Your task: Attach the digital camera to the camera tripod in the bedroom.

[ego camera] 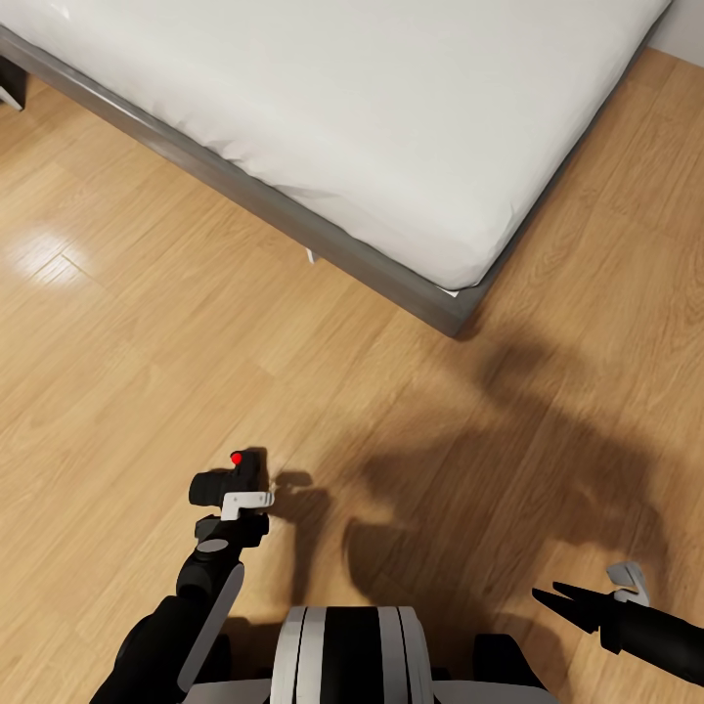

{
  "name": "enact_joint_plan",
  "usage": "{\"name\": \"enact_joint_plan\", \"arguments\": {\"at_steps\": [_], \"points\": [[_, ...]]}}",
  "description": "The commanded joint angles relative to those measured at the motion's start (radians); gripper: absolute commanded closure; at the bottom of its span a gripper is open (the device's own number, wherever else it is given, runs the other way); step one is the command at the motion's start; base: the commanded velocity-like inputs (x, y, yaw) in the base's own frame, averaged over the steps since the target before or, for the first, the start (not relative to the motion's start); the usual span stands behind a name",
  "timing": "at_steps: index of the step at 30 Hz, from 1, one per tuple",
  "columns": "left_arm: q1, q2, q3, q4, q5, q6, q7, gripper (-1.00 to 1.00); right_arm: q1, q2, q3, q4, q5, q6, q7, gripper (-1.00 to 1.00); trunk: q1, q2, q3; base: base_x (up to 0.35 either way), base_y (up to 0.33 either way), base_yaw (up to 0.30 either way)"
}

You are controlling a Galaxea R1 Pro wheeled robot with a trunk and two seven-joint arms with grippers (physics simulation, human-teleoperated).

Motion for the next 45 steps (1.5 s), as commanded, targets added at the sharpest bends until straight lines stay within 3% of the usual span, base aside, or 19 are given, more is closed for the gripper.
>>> {"name": "enact_joint_plan", "arguments": {"at_steps": [1, 30, 45], "points": [[0.000, 0.000, -0.002, -0.001, 0.010, 0.002, 0.009, -1.00, -0.001, 0.000, -0.001, -0.001, 0.001, 0.009, 0.004, -1.00, 0.000, 0.000, 0.000, 0.000, 0.000, 0.000], [0.000, 0.001, -0.001, 0.041, 0.013, -0.018, 0.004, -1.00, -0.001, 0.001, -0.002, 0.000, -0.001, 0.009, 0.005, -1.00, 0.000, 0.000, 0.000, 0.000, 0.000, 0.000], [0.000, 0.005, 0.000, 0.091, 0.012, -0.088, 0.002, -1.00, -0.001, 0.002, -0.002, 0.000, -0.001, 0.009, 0.006, -1.00, 0.000, 0.000, 0.000, 0.000, 0.000, 0.000]]}}
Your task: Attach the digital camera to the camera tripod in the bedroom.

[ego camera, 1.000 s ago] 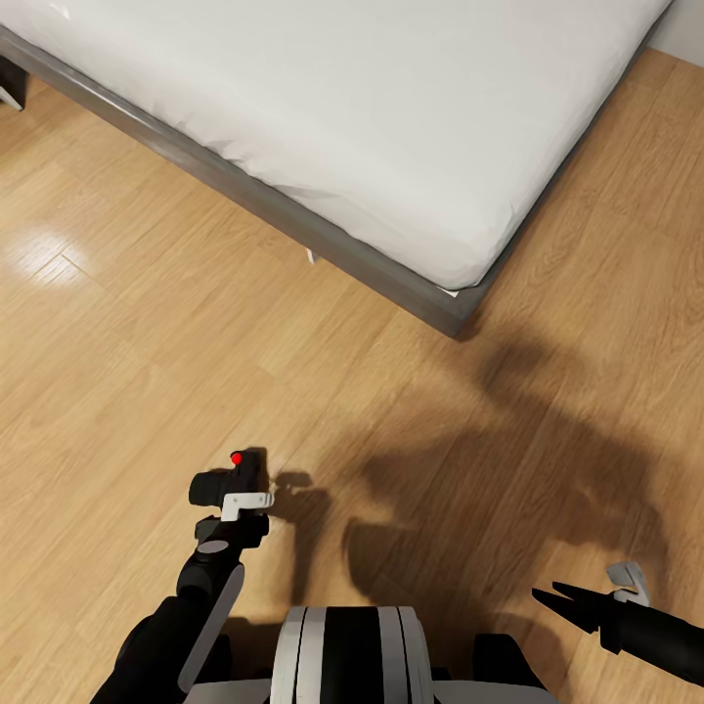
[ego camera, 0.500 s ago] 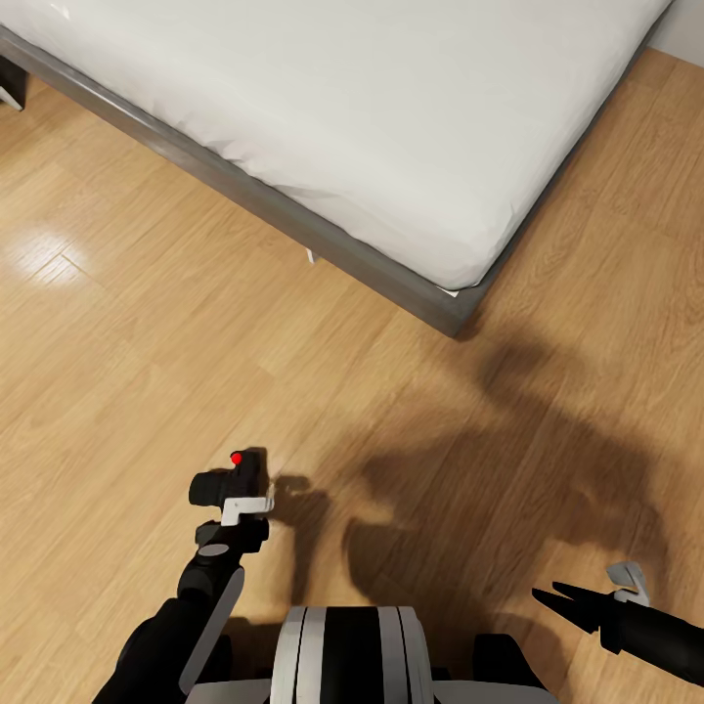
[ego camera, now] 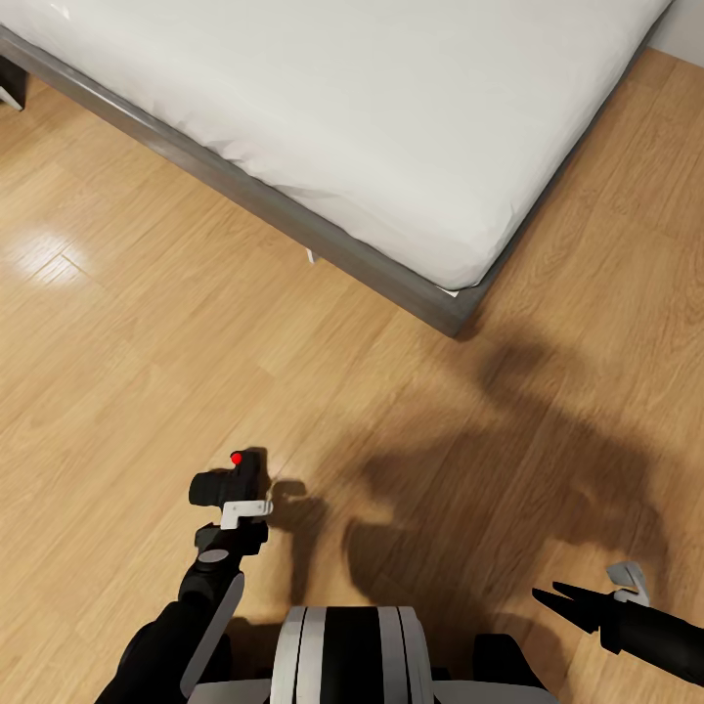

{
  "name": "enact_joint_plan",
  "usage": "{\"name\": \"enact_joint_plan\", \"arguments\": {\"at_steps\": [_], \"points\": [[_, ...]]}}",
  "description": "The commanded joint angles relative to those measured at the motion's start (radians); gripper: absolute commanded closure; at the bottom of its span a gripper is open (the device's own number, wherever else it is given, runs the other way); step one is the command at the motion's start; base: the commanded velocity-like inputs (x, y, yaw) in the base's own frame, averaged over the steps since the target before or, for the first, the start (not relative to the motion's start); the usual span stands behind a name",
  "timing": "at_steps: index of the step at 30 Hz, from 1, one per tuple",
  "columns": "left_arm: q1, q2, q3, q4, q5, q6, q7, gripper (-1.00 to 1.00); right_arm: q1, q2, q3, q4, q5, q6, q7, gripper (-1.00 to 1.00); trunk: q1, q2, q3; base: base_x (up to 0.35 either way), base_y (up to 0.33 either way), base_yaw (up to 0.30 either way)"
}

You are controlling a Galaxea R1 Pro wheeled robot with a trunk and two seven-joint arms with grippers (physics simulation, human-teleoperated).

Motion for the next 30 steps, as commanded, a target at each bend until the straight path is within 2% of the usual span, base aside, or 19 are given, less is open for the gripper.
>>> {"name": "enact_joint_plan", "arguments": {"at_steps": [1, 21, 30], "points": [[-0.001, 0.001, -0.003, 0.000, 0.010, 0.001, 0.010, -1.00, 0.000, 0.000, -0.001, 0.000, 0.001, 0.009, 0.004, -1.00, 0.000, 0.000, 0.000, 0.000, 0.000, 0.000], [-0.001, 0.001, -0.003, -0.004, 0.010, -0.003, 0.018, -1.00, 0.000, -0.001, 0.000, 0.000, 0.001, 0.009, 0.003, -1.00, 0.000, 0.000, 0.000, 0.002, 0.000, 0.000], [-0.001, 0.001, -0.003, -0.004, 0.010, -0.001, 0.017, -1.00, 0.000, -0.001, -0.001, 0.000, 0.002, 0.009, 0.003, -1.00, 0.000, 0.000, 0.000, 0.171, 0.000, 0.000]]}}
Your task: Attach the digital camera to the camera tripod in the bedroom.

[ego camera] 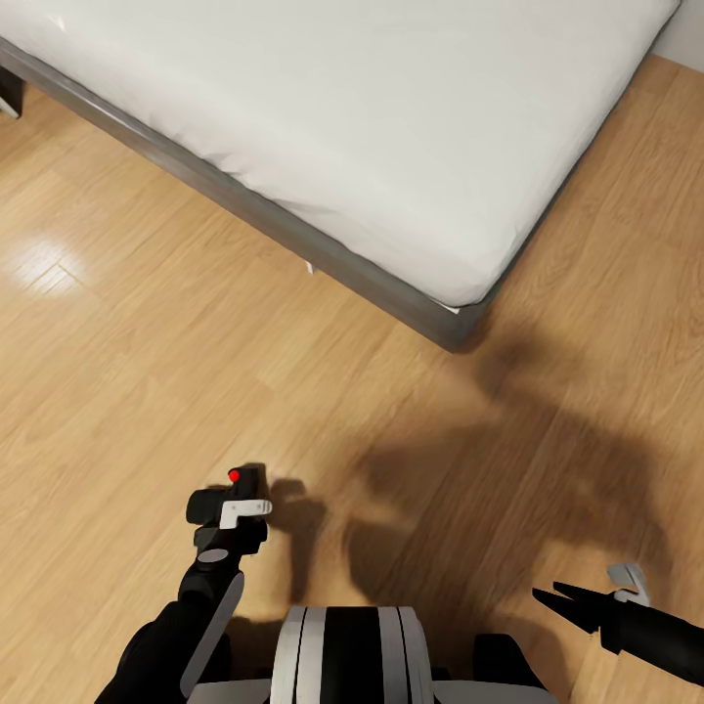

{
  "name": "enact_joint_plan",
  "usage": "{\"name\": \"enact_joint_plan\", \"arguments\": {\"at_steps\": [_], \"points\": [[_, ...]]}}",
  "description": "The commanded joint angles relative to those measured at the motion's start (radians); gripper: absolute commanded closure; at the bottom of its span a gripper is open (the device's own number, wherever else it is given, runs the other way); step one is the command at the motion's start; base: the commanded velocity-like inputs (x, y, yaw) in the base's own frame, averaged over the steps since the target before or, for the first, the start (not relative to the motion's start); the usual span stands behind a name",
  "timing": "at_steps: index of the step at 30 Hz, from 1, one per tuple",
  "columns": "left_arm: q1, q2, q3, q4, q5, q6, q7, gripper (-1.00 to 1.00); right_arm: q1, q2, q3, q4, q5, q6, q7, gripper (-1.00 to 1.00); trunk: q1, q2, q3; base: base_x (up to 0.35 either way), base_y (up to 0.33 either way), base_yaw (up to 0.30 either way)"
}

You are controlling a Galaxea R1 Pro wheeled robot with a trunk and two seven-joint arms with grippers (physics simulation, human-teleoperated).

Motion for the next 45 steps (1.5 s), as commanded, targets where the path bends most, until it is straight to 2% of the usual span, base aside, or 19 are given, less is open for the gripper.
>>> {"name": "enact_joint_plan", "arguments": {"at_steps": [1, 43, 44, 45], "points": [[-0.001, 0.001, -0.003, -0.001, 0.010, 0.002, 0.010, -1.00, -0.001, 0.000, -0.001, 0.000, 0.001, 0.009, 0.004, -1.00, 0.000, 0.000, 0.000, 0.079, 0.000, 0.000], [0.000, 0.000, -0.003, -0.001, 0.010, 0.000, 0.004, -1.00, -0.001, 0.001, -0.001, 0.000, 0.000, 0.009, 0.005, -1.00, 0.000, 0.000, 0.000, 0.006, 0.000, 0.000], [-0.001, 0.000, -0.003, -0.001, 0.010, 0.002, 0.000, 1.00, -0.001, 0.001, -0.001, 0.000, 0.000, 0.009, 0.004, -1.00, 0.000, 0.000, 0.000, 0.000, 0.000, 0.000], [-0.001, 0.001, -0.003, 0.000, 0.010, 0.002, 0.000, 1.00, -0.001, 0.001, -0.001, 0.000, 0.000, 0.009, 0.004, -1.00, 0.000, 0.000, 0.000, 0.000, 0.000, 0.000]]}}
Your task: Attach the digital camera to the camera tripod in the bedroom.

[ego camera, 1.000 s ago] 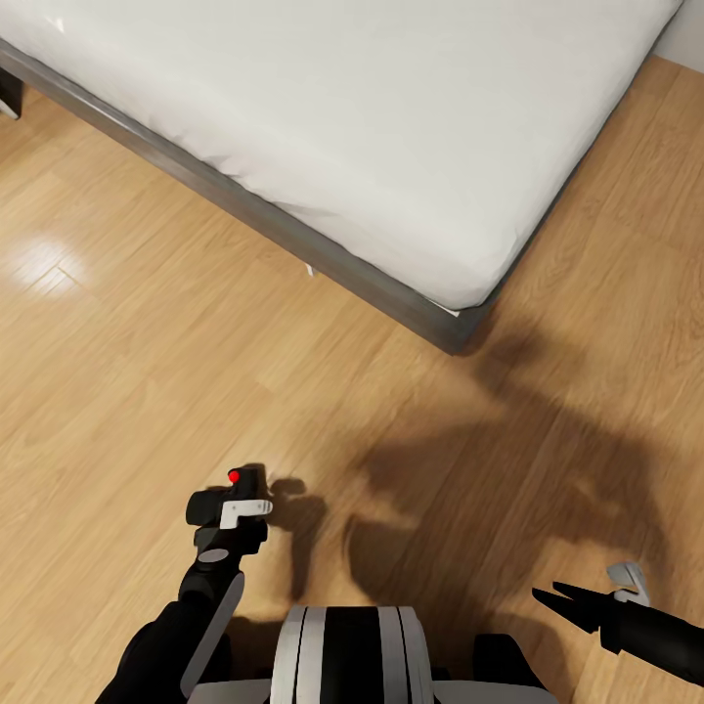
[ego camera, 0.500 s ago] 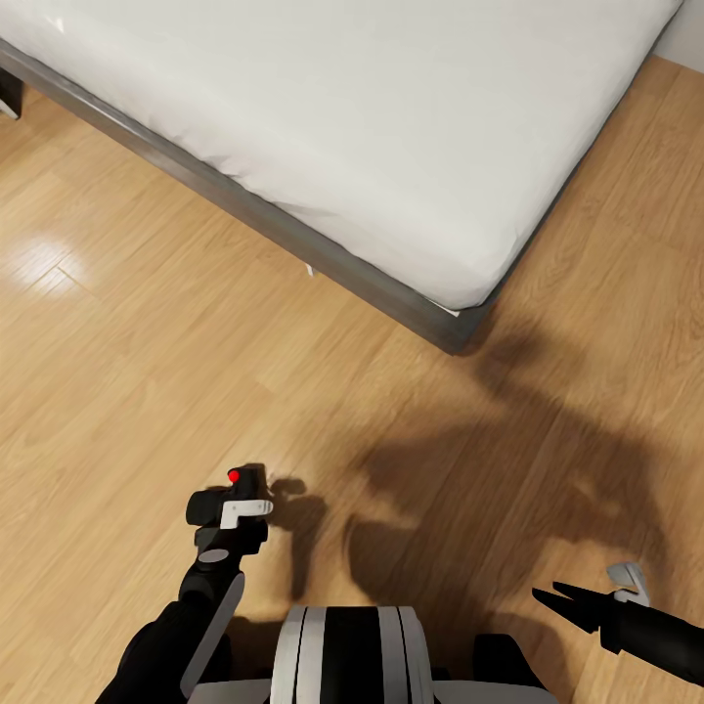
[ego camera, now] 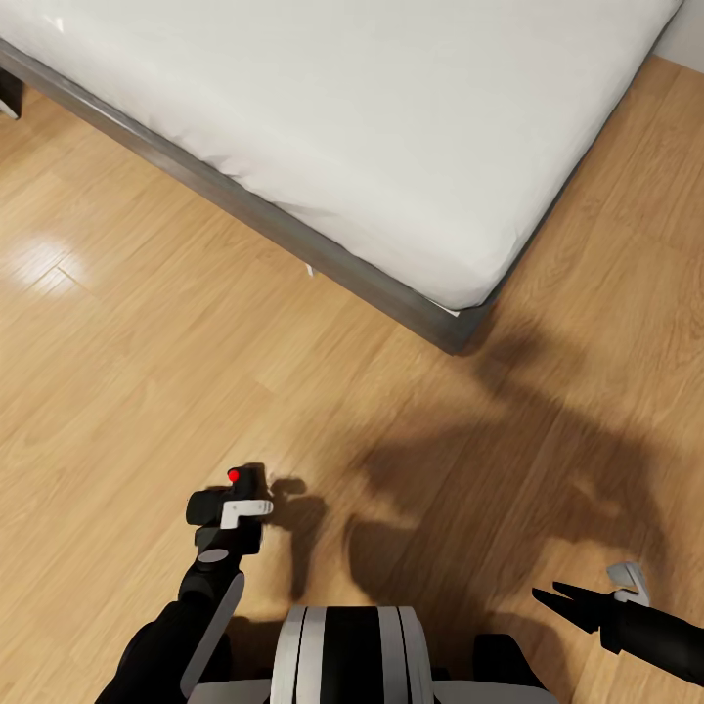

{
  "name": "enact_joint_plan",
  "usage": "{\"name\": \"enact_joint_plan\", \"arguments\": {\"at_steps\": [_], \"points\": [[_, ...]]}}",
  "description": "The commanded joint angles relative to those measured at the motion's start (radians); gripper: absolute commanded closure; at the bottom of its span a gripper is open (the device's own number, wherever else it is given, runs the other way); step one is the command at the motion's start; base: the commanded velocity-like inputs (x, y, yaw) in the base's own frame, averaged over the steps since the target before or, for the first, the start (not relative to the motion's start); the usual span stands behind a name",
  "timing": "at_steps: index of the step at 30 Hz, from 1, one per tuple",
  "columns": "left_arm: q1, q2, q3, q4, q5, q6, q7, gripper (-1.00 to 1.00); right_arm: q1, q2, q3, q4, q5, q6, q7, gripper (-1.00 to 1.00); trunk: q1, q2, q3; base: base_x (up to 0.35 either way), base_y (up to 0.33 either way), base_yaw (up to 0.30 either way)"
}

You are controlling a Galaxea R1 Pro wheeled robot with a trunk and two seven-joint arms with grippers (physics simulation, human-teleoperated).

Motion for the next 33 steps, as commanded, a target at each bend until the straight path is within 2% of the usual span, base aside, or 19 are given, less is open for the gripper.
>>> {"name": "enact_joint_plan", "arguments": {"at_steps": [1, 13, 20, 23, 24, 25, 33], "points": [[-0.001, 0.001, -0.003, 0.000, 0.014, 0.002, 0.008, 1.00, 0.000, 0.000, -0.001, 0.000, 0.001, 0.009, 0.004, -1.00, 0.000, 0.000, 0.000, 0.000, 0.000, 0.000], [0.000, -0.002, -0.006, -0.020, 0.012, 0.000, 0.018, 1.00, 0.000, 0.000, -0.001, 0.000, 0.001, 0.009, 0.005, -1.00, 0.000, 0.000, 0.000, 0.000, 0.000, 0.000], [0.002, -0.011, -0.009, -0.160, 0.015, 0.015, 0.038, 1.00, 0.000, -0.002, -0.003, 0.001, -0.008, 0.011, 0.006, -1.00, 0.000, 0.000, 0.000, 0.000, 0.000, 0.000], [0.003, -0.036, -0.012, -0.213, 0.017, 0.049, 0.106, 1.00, 0.000, -0.003, -0.010, 0.000, -0.011, 0.011, 0.007, -1.00, 0.000, 0.000, 0.000, 0.000, 0.000, 0.000], [0.003, -0.055, -0.014, -0.227, 0.018, 0.070, 0.146, 1.00, 0.000, -0.003, -0.012, 0.000, -0.012, 0.011, 0.007, -1.00, 0.000, 0.000, 0.000, 0.000, 0.000, 0.000], [0.004, -0.179, -0.071, -0.255, 0.069, 0.125, 0.309, 1.00, 0.000, -0.026, -0.033, -0.008, -0.072, 0.078, 0.008, -1.00, 0.000, 0.000, 0.000, 0.000, 0.000, 0.000], [0.004, -0.180, -0.075, -0.250, 0.129, 0.122, 0.314, 1.00, 0.000, -0.068, -0.101, -0.009, -0.174, 0.132, 0.006, -1.00, 0.000, 0.000, 0.000, 0.000, 0.000, 0.000]]}}
